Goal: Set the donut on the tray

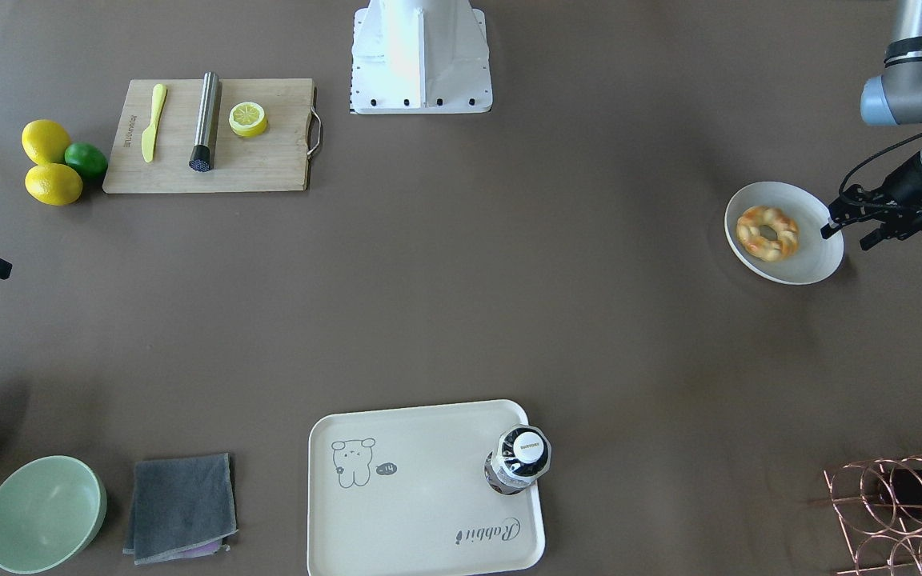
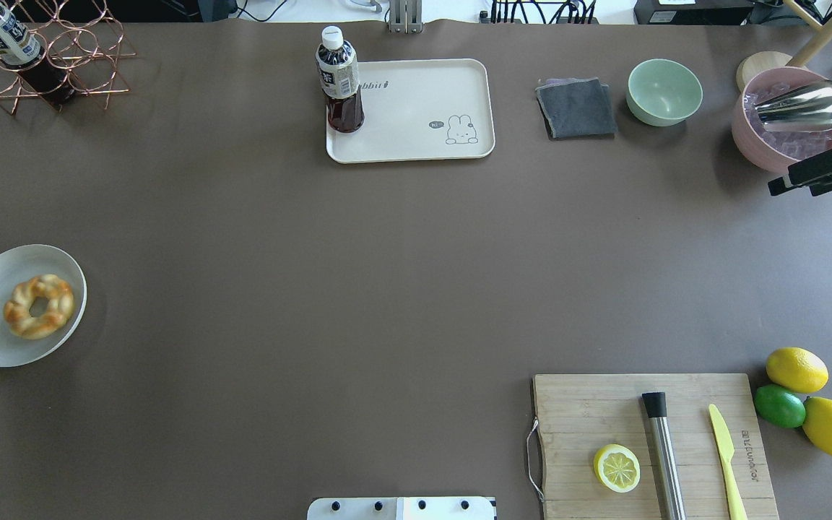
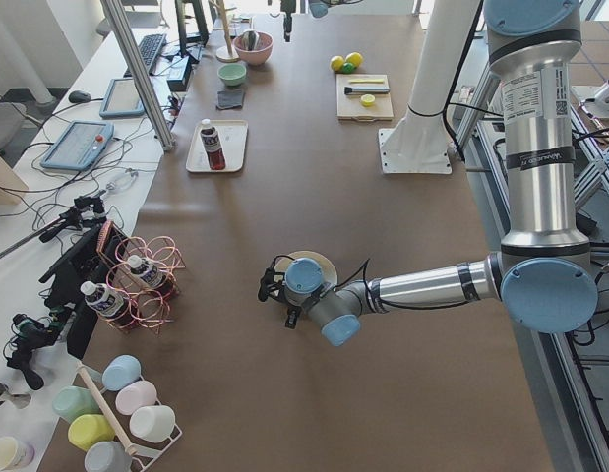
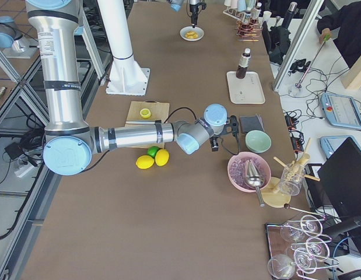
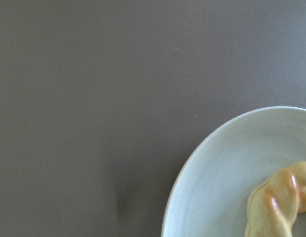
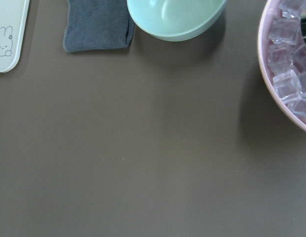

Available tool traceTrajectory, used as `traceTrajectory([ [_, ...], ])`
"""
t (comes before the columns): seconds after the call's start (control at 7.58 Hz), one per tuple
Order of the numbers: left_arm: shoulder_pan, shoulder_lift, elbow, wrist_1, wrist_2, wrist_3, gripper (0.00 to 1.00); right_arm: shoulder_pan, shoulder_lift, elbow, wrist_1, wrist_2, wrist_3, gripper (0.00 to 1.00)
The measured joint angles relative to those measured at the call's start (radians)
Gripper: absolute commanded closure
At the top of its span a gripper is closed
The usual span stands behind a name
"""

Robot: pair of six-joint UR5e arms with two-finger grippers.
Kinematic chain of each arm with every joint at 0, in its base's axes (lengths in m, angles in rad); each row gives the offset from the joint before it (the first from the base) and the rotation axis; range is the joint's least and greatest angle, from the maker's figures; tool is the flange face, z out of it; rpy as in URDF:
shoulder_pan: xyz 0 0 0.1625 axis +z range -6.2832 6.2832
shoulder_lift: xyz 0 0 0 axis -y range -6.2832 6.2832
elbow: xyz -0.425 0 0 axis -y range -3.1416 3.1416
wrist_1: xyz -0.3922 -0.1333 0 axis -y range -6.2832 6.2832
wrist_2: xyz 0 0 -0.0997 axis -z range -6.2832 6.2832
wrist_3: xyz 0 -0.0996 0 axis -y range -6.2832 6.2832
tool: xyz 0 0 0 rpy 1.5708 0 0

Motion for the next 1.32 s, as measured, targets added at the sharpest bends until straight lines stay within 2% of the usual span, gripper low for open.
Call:
traceTrajectory([
  [0.13, 0.002, 0.000, 0.004, -0.004, -0.001, 0.000, 0.58, -0.005, 0.010, 0.000, 0.000, 0.001, 0.010, 0.00],
  [0.4, 0.016, -0.003, 0.006, -0.009, -0.003, -0.001, 1.00, -0.013, 0.026, 0.002, 0.000, 0.001, 0.022, 0.00],
  [0.79, 0.029, -0.010, 0.001, -0.013, -0.013, -0.003, 1.00, -0.026, 0.037, 0.009, 0.000, 0.000, 0.056, 0.00],
  [1.05, 0.024, -0.033, -0.011, -0.014, -0.106, -0.062, 1.00, -0.027, 0.040, 0.013, 0.001, 0.006, 0.060, 0.00],
  [1.32, 0.016, -0.055, -0.068, -0.011, -0.182, -0.182, 1.00, -0.027, 0.065, 0.024, 0.002, 0.023, 0.094, 0.00],
])
